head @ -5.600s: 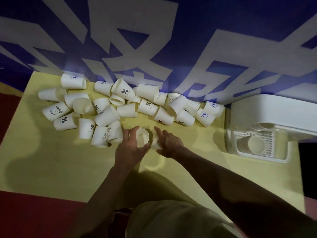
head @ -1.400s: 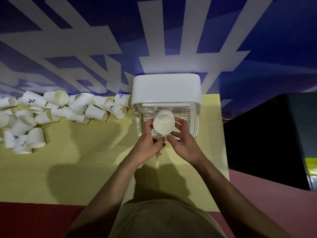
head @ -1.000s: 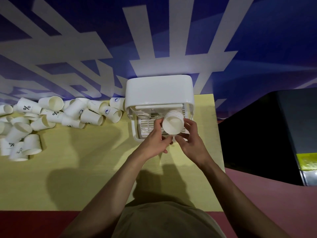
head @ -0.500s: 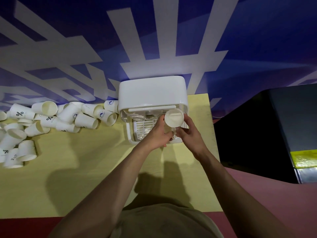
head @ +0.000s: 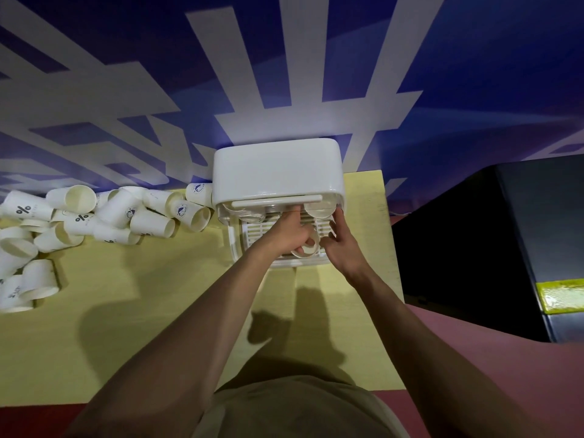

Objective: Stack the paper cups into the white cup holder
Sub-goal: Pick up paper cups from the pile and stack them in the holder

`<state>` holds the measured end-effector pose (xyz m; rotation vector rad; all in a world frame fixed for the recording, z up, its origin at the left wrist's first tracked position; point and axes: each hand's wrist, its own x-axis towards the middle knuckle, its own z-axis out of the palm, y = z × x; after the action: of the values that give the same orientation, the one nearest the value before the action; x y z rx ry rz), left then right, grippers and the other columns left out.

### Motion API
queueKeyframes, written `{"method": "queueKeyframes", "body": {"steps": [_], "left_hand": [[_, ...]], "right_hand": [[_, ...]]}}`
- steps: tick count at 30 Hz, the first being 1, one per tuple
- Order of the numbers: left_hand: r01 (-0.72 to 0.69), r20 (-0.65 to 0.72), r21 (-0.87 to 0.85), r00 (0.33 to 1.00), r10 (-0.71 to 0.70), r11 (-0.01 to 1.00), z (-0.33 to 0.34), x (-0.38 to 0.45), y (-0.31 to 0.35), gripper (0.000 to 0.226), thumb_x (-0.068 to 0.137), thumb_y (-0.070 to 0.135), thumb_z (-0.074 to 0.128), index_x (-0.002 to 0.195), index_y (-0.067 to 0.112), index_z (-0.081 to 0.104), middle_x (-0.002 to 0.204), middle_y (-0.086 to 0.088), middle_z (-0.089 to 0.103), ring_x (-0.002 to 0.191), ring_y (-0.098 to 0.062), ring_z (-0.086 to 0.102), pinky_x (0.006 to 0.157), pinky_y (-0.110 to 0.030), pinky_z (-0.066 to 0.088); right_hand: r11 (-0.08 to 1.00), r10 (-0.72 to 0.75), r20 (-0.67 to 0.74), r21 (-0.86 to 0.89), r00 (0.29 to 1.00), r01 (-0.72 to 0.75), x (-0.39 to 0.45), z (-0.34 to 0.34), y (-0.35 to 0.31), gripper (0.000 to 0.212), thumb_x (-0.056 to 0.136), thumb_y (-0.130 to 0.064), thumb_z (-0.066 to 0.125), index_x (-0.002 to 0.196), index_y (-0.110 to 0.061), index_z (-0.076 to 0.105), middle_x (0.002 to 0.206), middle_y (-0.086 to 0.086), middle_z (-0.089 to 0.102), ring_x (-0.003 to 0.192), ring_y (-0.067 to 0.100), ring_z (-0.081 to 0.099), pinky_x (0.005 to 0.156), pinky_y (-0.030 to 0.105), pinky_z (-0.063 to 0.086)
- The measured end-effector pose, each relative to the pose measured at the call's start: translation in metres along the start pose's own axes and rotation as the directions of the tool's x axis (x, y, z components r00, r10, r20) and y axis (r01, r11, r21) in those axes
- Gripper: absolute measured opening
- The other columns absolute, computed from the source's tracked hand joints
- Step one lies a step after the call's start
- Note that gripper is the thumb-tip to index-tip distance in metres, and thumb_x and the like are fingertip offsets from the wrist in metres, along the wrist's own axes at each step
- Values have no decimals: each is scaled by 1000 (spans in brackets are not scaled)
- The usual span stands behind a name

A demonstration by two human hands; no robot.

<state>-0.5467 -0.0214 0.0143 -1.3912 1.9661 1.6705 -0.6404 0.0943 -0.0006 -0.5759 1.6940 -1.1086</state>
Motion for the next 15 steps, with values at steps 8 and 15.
{"method": "queueKeyframes", "body": {"steps": [8,15], "left_hand": [[28,-2,-40,1000,-28,999,1,11,-3,44,98,9,47,141,15,40,106,-10,69,85,-18,74,55,-31,58],[-186,-54,176,979,198,967,-4,-20,-26,65,99,18,55,157,26,26,159,4,26,97,-16,66,65,-26,57]], "right_hand": [[997,39,-17,-64,999,-40,7,1,0,70,98,-3,53,156,-32,27,140,-25,47,129,-3,46,107,20,37],[976,46,-14,-212,999,-48,-5,1,12,74,99,-17,57,162,-23,19,169,-2,22,154,19,24,125,44,28]]}}
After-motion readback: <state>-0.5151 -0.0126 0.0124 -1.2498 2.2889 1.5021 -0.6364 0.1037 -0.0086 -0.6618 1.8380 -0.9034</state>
